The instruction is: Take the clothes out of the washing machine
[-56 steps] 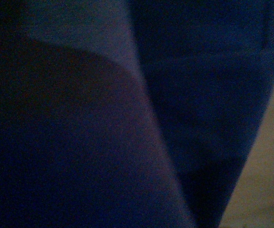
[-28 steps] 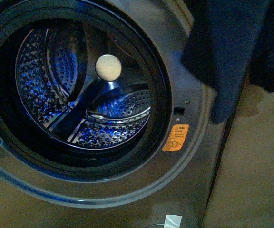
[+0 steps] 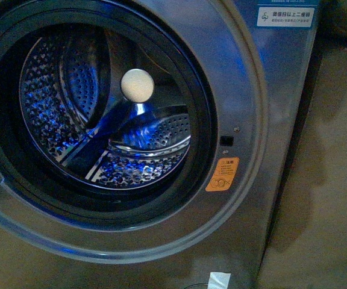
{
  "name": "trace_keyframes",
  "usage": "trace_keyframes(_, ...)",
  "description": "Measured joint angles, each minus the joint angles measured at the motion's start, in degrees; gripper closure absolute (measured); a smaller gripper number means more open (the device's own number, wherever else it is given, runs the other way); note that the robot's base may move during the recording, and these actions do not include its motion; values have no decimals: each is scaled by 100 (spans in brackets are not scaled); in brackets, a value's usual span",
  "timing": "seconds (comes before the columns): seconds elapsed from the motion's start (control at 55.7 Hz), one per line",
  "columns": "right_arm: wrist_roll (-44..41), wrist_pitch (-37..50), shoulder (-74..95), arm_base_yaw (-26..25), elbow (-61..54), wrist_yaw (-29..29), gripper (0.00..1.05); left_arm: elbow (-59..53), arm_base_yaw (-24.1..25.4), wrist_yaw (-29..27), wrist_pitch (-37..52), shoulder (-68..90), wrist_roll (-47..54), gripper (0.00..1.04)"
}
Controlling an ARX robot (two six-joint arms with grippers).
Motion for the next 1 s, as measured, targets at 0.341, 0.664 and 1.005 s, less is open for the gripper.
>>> trace_keyframes(0.341, 4905, 5814, 2588, -2638, 767, -5984, 7, 0, -2, -37, -13, 33, -2, 98)
trace_keyframes(0.664, 5558, 7473, 3919, -3077, 2568, -5939, 7, 2, -2, -35, -13, 33, -7, 98)
trace_keyframes(1.005, 2977, 5834, 5735, -2081, 4623, -5504, 7, 2, -4, -33, -13, 33, -7, 98)
